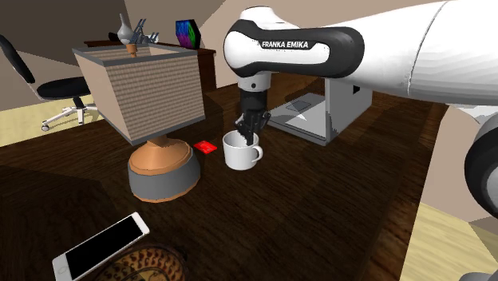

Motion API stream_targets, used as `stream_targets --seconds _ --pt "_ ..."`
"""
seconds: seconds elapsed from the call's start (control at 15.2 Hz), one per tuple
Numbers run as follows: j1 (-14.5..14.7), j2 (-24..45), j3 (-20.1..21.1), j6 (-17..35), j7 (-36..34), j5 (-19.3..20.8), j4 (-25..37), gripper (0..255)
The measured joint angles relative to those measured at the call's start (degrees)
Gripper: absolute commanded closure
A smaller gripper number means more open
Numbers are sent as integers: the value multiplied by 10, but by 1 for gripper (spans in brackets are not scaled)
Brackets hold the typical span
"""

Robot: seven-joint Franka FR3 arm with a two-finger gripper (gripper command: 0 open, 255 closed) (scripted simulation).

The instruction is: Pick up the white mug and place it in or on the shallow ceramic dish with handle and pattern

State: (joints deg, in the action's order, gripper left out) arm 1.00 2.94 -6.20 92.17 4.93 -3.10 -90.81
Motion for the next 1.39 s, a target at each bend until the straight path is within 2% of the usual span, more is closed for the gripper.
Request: stream_targets --seconds 0.99,1.25,1.39 --pt "-4 47 -2 -135 -2 -6 182 255" --pt "20 13 15 -135 -42 -2 150 255" --pt "33 -18 27 -120 -66 1 106 255"
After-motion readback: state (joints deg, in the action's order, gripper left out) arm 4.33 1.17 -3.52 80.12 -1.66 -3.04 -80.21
